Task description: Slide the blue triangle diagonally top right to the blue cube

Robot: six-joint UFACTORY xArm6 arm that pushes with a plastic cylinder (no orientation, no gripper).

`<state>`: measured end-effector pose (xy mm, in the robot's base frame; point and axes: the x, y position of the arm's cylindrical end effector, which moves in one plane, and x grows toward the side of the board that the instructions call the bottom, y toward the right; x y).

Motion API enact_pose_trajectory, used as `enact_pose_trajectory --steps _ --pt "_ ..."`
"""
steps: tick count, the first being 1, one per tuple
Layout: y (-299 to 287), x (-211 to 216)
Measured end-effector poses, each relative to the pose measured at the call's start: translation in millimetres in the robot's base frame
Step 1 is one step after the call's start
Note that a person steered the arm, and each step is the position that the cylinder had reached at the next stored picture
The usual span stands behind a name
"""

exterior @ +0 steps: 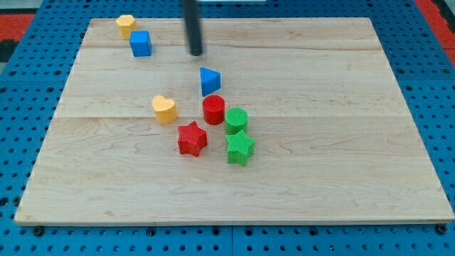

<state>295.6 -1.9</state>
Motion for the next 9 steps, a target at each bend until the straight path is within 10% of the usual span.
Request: enact_pose_trajectory --steps 1,2,4,6,9 --pt "77.3 69.3" --pt "34.7 120.6" --pt "-7.2 48.4" --pt "79.7 93.5" --pt "-48.5 93.9"
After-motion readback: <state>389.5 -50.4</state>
